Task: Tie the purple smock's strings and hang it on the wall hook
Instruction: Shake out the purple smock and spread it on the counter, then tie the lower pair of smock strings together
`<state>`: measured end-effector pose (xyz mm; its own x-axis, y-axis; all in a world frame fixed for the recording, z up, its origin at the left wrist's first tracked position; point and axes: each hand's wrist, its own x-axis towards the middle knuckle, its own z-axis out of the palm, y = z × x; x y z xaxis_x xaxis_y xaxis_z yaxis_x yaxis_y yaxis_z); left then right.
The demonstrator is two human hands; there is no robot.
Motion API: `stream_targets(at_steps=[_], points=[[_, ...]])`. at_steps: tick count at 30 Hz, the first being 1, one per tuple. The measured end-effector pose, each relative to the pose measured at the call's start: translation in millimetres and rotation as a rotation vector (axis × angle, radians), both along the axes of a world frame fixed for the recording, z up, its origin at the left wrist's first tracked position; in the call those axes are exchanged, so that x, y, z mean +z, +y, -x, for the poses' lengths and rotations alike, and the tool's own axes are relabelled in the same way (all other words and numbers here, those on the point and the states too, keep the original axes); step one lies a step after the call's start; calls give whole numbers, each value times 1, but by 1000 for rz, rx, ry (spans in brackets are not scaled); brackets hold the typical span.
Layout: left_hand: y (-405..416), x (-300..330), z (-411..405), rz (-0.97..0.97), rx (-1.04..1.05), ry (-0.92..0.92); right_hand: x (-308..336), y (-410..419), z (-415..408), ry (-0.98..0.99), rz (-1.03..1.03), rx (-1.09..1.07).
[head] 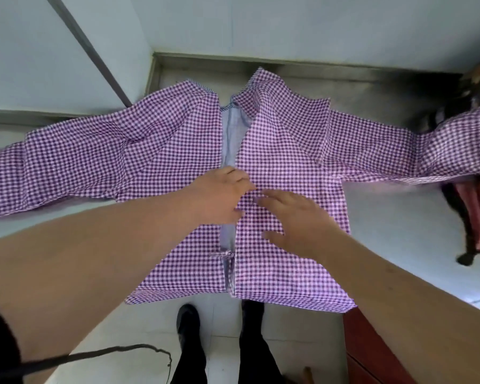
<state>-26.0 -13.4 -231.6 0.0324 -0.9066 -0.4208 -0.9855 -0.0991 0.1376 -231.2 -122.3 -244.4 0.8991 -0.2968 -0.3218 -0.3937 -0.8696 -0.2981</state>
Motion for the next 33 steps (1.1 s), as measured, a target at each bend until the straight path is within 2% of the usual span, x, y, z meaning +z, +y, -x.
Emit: stream_targets(at_steps=[2, 4, 6, 8, 10, 12, 13, 15, 19, 23, 27, 33], points=[[20, 1, -8, 49, 11, -4, -15, 13, -7, 115, 5, 64], [41, -1, -14, 54, 20, 3, -20, 11, -10, 155, 15, 16], [59, -6, -16, -22, 18, 29, -20, 4, -11, 211, 49, -100], [72, -10, -14, -157, 87, 144, -13, 3, -13, 257, 132, -179], [80, -14, -11, -245, 175, 233, -1, 16, -21, 178, 157, -174], [84, -18, -5, -249, 223, 226, 8, 40, -30, -12, 60, -20], [84, -18, -2, -247, 235, 200, 8, 51, -33, -44, 1, 79], [82, -16, 3, -241, 256, 159, 1, 69, -35, 17, -130, 143], [80, -13, 11, -202, 313, 190, -22, 62, -30, 79, -316, -37], [79, -17, 15, -262, 239, 315, -25, 57, -32, 51, -521, -210], [78, -16, 22, -308, 256, 324, -22, 58, -30, 69, -556, -217], [72, -20, 24, -288, 335, 323, -27, 62, -26, 117, -461, -138]])
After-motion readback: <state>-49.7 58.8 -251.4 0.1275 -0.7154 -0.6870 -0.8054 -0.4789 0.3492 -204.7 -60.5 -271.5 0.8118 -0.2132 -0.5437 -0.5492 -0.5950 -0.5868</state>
